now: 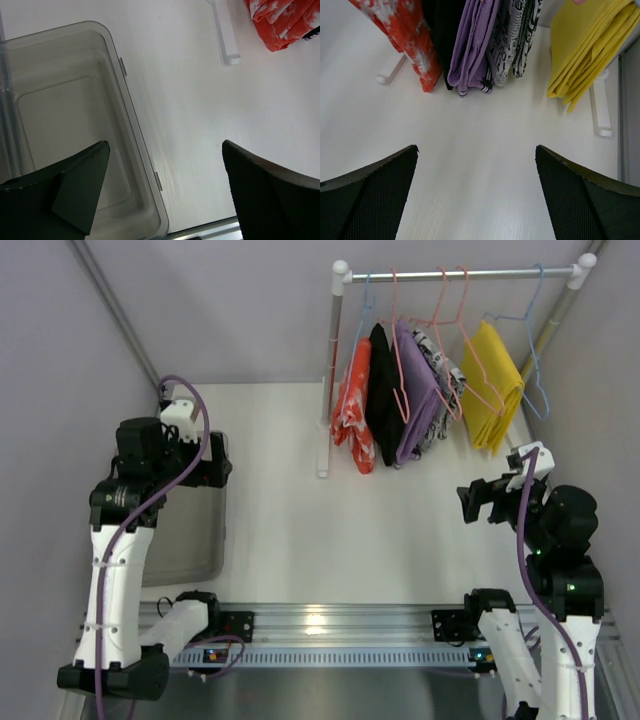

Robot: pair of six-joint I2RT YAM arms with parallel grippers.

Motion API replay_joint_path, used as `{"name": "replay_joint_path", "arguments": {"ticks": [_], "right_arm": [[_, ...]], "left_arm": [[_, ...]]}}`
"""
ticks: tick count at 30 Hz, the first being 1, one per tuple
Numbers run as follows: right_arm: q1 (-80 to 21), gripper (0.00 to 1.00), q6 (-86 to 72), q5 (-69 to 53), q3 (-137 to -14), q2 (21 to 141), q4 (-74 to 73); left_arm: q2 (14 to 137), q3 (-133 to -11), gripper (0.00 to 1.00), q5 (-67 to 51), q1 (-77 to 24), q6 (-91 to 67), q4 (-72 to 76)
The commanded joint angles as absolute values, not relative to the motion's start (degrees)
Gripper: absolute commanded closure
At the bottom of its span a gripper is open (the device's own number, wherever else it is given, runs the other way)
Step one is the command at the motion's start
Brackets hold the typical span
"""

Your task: Remove the trousers from the hanger

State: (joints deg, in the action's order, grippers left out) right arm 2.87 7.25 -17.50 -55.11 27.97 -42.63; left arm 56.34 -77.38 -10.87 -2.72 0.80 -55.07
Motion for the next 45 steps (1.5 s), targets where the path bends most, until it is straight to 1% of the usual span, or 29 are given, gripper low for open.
{"name": "replay_joint_path", "arguments": {"ticks": [1, 6, 9, 10, 11, 13, 14, 16, 17, 18, 21, 23, 28, 30, 32, 33, 35, 45], "right_arm": [[3.34, 0.01, 6.07, -19.34, -55.28, 28.39, -37.79], [3.25, 0.0, 5.98, -19.34, -55.28, 29.18, -38.58], [3.25, 0.0, 5.63, -19.69, -55.72, 29.62, -38.93], [3.25, 0.01, 5.63, -19.6, -55.9, 29.88, -39.2], [3.25, 0.01, 5.36, -19.6, -56.33, 30.49, -39.29], [3.34, 0.0, 5.1, -19.69, -56.6, 31.02, -39.29], [3.25, 0.0, 4.92, -19.69, -56.86, 31.72, -39.46], [3.25, 0.0, 4.75, -19.6, -57.13, 32.43, -39.46], [3.25, 0.0, 4.83, -19.6, -57.82, 33.3, -39.46], [3.25, 0.01, 5.01, -19.69, -58.27, 33.75, -39.55], [3.25, 0.01, 5.8, -19.07, -60.73, 36.03, -39.64], [3.25, 0.0, 6.33, -19.16, -62.3, 37.87, -39.9], [3.25, 0.01, 6.07, -19.95, -63.37, 40.43, -39.2], [3.25, 0.01, 5.36, -20.3, -63.28, 41.13, -38.76], [3.34, 0.0, 5.45, -20.39, -63.28, 41.57, -38.76], [3.25, 0.01, 5.54, -20.3, -63.28, 41.66, -39.02], [3.25, 0.01, 6.15, -20.21, -63.37, 42.01, -39.29], [3.25, 0.01, 8.17, -19.25, -64.6, 43.5, -40.87]], "left_arm": [[53.7, -78.66, 0.01, -10.81, -2.46, 1.23, -52.12], [56.51, -80.15, 0.01, -18.26, -2.46, 0.62, -52.47], [58.62, -81.73, 0.01, -26.52, -2.46, -3.41, -48.53], [59.23, -82.26, 0.01, -29.15, -2.46, -4.21, -45.3], [60.98, -82.96, 0.01, -34.66, -2.46, -5.44, -43.35], [64.49, -84.72, 0.01, -39.53, -2.46, -10.7, -36.26], [65.64, -85.16, 0.01, -43.81, -2.55, -13.07, -33.51], [68.1, -86.13, 0.03, -47.18, -2.55, -20.63, -27.19], [70.55, -86.22, 0.04, -48.5, -2.64, -23.44, -20.55], [72.06, -86.66, 0.04, -50.34, -2.9, -28.17, -17.61], [78.12, -90.6, 0.07, -50.8, -4.83, -32.33, -11.53], [82.41, -93.58, 0.1, -50.36, -7.02, -32.78, -10.29], [88.49, -92.73, 0.16, -49.48, -12.29, -35.68, 0.07], [90.52, -92.9, 0.19, -49.48, -13.44, -38.13, 5.51], [93.68, -93.6, 0.21, -49.48, -14.94, -40.33, 9.12], [95.61, -93.95, 0.23, -49.66, -15.81, -42.87, 13.49], [97.46, -94.48, 0.23, -48.52, -16.69, -45.25, 16.42], [112.14, -106.16, 0.26, -45.7, -21.79, -49.12, 22.23]]}}
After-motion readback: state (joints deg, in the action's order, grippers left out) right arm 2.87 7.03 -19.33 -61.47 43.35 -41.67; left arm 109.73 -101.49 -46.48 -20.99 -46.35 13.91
